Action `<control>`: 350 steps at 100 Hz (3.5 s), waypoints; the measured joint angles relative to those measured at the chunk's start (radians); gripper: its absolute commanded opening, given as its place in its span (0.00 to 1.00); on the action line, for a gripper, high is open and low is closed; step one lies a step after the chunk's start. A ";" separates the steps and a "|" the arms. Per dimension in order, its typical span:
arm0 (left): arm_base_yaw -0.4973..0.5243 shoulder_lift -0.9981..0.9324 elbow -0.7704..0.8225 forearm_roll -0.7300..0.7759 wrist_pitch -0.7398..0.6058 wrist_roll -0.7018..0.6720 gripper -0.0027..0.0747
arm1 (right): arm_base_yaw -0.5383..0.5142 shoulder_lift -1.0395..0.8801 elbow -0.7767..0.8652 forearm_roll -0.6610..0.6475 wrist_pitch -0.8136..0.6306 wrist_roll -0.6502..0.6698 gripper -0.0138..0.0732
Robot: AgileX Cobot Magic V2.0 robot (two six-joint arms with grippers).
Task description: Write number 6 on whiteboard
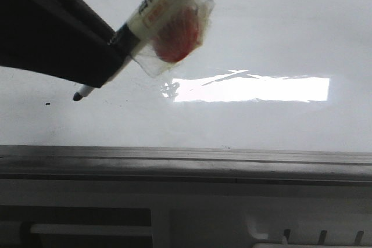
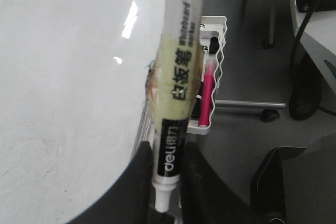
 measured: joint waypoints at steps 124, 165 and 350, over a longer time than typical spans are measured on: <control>-0.047 0.041 0.000 -0.022 0.058 0.086 0.01 | 0.575 0.395 0.000 0.142 -0.548 -0.087 0.08; -0.047 0.040 0.000 -0.022 0.031 0.084 0.39 | 0.576 0.395 0.000 0.137 -0.562 -0.091 0.08; 0.137 -0.739 0.327 -0.145 -0.344 -0.333 0.01 | 0.271 0.447 -0.010 0.224 -0.741 -0.219 0.08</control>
